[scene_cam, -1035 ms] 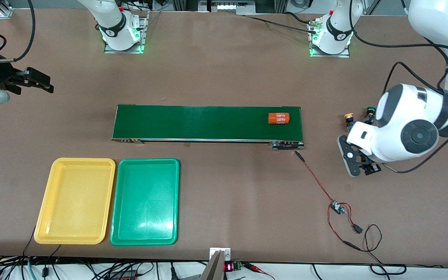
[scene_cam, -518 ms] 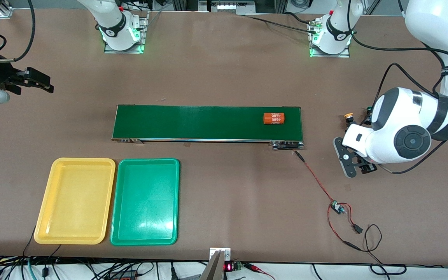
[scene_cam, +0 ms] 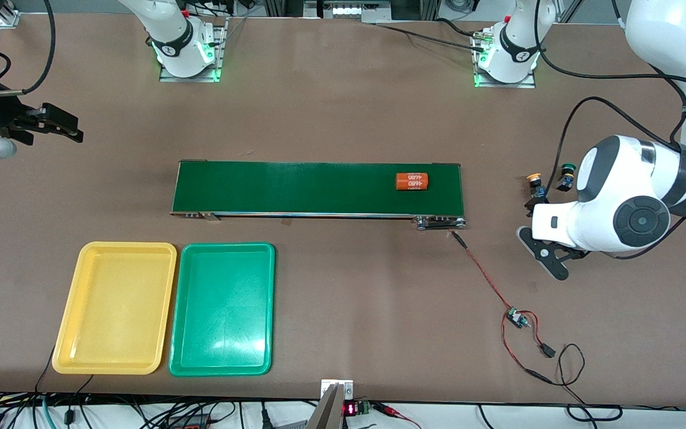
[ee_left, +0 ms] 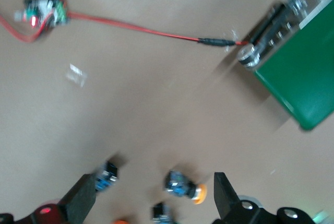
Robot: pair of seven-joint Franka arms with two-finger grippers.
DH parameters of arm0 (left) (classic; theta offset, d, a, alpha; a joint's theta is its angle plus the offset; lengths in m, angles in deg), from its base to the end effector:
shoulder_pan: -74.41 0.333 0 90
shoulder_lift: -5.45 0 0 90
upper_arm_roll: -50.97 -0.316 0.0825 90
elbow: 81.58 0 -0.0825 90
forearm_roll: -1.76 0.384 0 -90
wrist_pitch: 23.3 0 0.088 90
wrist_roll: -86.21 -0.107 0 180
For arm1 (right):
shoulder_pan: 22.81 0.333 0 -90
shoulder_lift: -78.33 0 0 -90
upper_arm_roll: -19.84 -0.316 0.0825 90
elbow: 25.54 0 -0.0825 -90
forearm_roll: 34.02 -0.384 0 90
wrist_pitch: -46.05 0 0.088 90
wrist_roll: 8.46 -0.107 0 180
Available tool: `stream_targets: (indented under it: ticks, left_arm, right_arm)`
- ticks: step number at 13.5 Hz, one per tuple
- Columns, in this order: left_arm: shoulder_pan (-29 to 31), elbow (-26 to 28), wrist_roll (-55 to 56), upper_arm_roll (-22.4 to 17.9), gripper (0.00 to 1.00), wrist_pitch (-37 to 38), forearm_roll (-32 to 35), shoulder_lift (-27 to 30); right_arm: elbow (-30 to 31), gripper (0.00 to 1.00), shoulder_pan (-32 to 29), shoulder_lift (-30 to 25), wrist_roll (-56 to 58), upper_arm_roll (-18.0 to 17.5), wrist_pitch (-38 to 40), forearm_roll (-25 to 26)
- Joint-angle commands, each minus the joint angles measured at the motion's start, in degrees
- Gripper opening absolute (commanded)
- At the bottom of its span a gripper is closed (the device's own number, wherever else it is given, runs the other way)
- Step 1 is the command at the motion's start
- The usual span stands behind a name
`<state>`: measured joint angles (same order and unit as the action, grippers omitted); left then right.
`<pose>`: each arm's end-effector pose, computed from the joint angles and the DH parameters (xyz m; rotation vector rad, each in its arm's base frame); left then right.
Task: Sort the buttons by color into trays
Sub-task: 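Move the left gripper back over the cluster of buttons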
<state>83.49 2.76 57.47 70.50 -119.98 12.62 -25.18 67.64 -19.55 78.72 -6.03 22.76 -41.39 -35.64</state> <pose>0.6619 -0.0683 0.3614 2.8782 -1.0737 -0.4403 0.5491 0.0065 0.5911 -3.1064 -0.0747 0.1655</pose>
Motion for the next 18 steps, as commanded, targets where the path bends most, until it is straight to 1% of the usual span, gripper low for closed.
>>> stream_targets:
  ticks: [1,3,4,6,7,9,11,14,15,18]
  left_arm:
    - [4.3,6.3,8.4,-2.6,1.00,-1.8,-8.6,3.5]
    - [8.3,15.6,13.8,-2.7,1.00,-8.8,-9.8,7.1]
    - [9.3,20.6,15.9,-2.7,1.00,-13.0,-9.8,9.1]
    - [10.6,31.1,26.0,-3.2,1.00,-23.0,-9.7,12.4]
    - [10.7,34.7,30.6,-3.2,1.00,-26.2,-9.7,13.5]
    - [10.8,37.9,34.8,-3.2,1.00,-27.5,-9.7,14.3]
    - [12.4,39.7,34.8,-3.3,1.00,-28.7,-9.7,14.2]
    - [13.9,46.5,34.3,-3.4,1.00,-36.9,-9.6,15.0]
    - [13.9,47.8,34.3,-3.4,1.00,-38.9,-9.6,14.9]
    - [13.9,48.9,34.3,-3.4,1.00,-40.5,-9.6,13.7]
  right_arm:
    - [0.0,1.00,0.1,-0.2,-0.6,-0.3,-0.4,-0.3]
    - [-0.1,1.00,0.3,-0.2,-0.5,-0.3,-0.4,-0.3]
    - [-0.1,1.00,0.3,-0.2,-0.6,-0.3,-0.4,-0.3]
    - [-0.1,1.00,0.3,-0.2,-0.5,-0.3,-0.4,-0.3]
    - [-0.1,1.00,0.4,-0.2,-0.6,-0.3,-0.4,-0.3]
    - [-0.1,1.00,0.4,-0.2,-0.6,-0.3,-0.3,-0.3]
    - [-0.1,1.00,0.5,-0.2,-0.6,-0.4,-0.3,-0.2]
    - [-0.3,1.00,0.9,-0.2,-0.5,-0.3,-0.3,-0.3]
    - [-0.3,1.00,0.9,-0.2,-0.5,-0.4,-0.3,-0.3]
    - [-0.3,1.00,0.9,-0.2,-0.6,-0.3,-0.3,-0.3]
